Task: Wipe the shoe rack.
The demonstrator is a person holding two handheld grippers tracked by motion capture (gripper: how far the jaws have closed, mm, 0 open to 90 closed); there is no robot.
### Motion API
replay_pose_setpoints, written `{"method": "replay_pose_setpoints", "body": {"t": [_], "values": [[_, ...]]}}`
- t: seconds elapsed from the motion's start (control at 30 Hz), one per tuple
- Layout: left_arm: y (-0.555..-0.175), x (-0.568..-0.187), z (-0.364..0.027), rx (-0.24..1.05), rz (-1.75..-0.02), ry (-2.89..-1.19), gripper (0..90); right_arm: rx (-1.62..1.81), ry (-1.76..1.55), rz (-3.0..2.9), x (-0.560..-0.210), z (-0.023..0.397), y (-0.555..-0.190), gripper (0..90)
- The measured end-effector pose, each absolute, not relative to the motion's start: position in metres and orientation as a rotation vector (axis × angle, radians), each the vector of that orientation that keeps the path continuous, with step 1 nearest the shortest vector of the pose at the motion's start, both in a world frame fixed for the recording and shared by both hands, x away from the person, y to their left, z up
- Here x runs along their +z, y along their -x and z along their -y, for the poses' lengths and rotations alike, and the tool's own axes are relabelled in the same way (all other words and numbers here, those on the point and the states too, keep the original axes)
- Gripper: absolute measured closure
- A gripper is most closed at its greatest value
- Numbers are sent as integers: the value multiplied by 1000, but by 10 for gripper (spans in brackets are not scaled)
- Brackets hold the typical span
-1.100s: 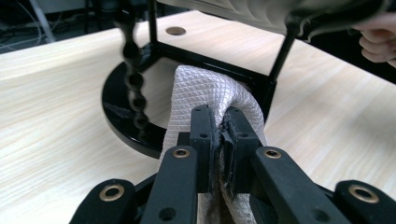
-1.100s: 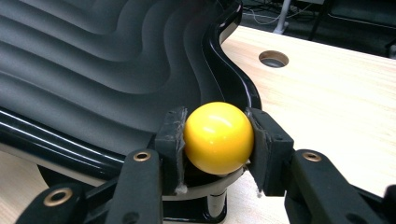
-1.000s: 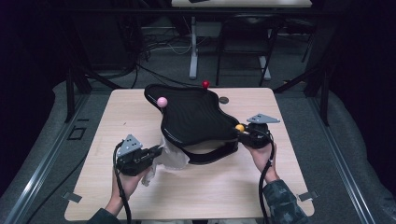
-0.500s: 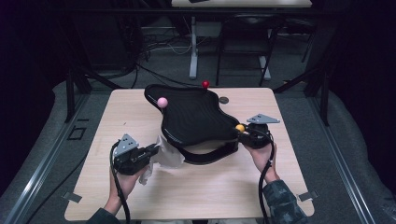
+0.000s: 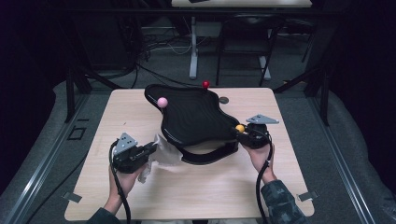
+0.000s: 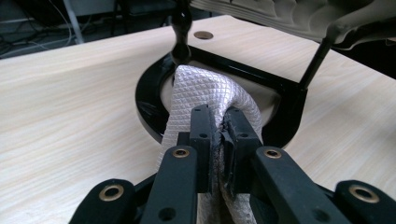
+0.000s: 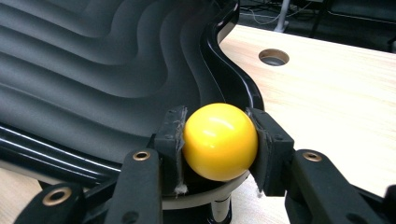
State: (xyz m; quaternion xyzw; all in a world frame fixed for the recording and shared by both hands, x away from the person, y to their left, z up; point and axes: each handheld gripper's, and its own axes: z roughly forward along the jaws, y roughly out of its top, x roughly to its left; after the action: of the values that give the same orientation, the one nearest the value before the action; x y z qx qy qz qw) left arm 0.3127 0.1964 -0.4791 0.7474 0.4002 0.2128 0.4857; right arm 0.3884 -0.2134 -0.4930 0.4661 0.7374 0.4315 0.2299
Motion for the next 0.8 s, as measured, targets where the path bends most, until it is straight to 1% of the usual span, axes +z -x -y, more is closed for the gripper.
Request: {"method": "replay_pose_setpoints", "body": {"t": [0.17, 0.4, 0.6, 0.8], "values": [[-321, -480, -204, 522, -1002, -1788, 834, 1190, -1257, -2057, -492, 215, -390, 598], [-321, -477, -201, 534, -988, -1778, 833, 1212, -1217, -2096, -492, 225, -394, 599], [-320, -468, -198, 575, -968, -1747, 832, 1223, -1223, -2096, -493, 226, -394, 598], [-335, -468, -197, 552, -987, -1748, 830, 1210, -1220, -2090, -493, 225, -394, 598]]}}
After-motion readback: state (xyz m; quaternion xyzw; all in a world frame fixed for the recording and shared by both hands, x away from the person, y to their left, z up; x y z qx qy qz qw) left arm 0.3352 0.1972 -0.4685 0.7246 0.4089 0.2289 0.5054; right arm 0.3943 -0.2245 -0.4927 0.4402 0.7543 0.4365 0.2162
